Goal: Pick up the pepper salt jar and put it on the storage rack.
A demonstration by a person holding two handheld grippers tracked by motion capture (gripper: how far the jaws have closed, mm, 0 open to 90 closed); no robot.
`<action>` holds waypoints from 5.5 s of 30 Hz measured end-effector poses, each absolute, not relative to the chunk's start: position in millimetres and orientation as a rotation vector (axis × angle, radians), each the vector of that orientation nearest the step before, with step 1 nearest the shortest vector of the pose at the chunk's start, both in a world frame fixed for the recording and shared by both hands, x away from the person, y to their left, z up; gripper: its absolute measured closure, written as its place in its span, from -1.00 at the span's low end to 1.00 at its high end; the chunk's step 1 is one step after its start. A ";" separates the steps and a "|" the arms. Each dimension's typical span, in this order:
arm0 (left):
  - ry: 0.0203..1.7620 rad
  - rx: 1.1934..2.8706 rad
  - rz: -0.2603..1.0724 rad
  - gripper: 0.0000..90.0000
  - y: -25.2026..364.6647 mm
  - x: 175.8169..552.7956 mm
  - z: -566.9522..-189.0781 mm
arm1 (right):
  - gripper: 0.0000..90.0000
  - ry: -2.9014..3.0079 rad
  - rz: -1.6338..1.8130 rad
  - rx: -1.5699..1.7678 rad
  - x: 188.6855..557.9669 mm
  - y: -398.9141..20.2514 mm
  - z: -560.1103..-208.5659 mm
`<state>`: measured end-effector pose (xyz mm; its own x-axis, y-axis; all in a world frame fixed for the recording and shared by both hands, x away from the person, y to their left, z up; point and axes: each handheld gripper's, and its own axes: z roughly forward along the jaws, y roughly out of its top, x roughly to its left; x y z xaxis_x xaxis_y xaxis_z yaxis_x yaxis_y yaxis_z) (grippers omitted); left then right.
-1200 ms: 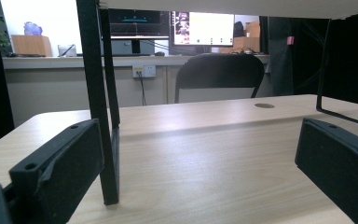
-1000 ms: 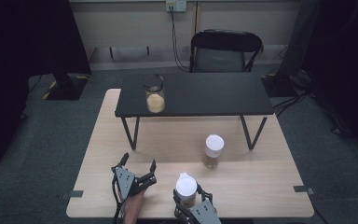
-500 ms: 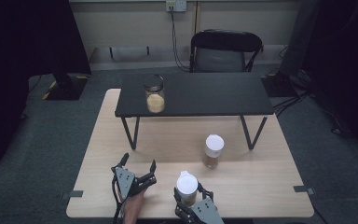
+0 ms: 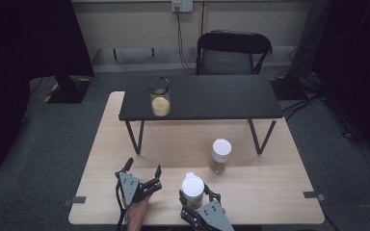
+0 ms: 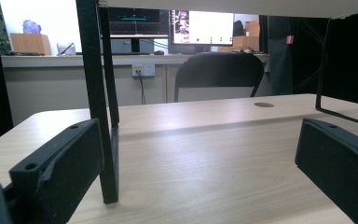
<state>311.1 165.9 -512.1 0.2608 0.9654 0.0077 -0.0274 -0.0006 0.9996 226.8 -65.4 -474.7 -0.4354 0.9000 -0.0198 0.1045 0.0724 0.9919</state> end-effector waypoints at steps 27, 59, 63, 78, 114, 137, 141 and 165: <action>0.997 1.307 1.026 -0.99 165.9 311.6 -512.0 | -0.33 1.645 1.442 0.990 249.0 -66.7 -448.9; 0.996 1.308 1.027 -0.98 165.8 311.5 -512.0 | -0.33 1.653 1.449 0.936 271.5 -63.8 -413.9; 0.997 1.308 1.027 -0.98 165.9 311.5 -512.0 | -0.33 1.659 1.450 0.937 275.1 -63.9 -410.8; 0.999 1.308 1.025 -0.98 165.9 311.7 -512.0 | -0.33 1.659 1.479 0.925 288.5 -63.6 -393.7; 0.997 1.309 1.027 -0.98 165.8 311.4 -512.0 | -0.33 1.655 1.458 0.924 322.7 -63.2 -351.6; 0.997 1.311 1.026 -0.98 165.6 311.5 -511.9 | -0.33 1.623 1.459 0.930 347.3 -68.1 -311.6; 0.997 1.312 1.027 -0.98 165.6 311.5 -511.9 | -0.33 1.622 1.453 0.927 353.1 -69.4 -306.0; 0.997 1.319 1.020 -0.97 165.4 311.6 -511.8 | -0.33 1.609 1.423 0.970 401.9 -63.6 -283.1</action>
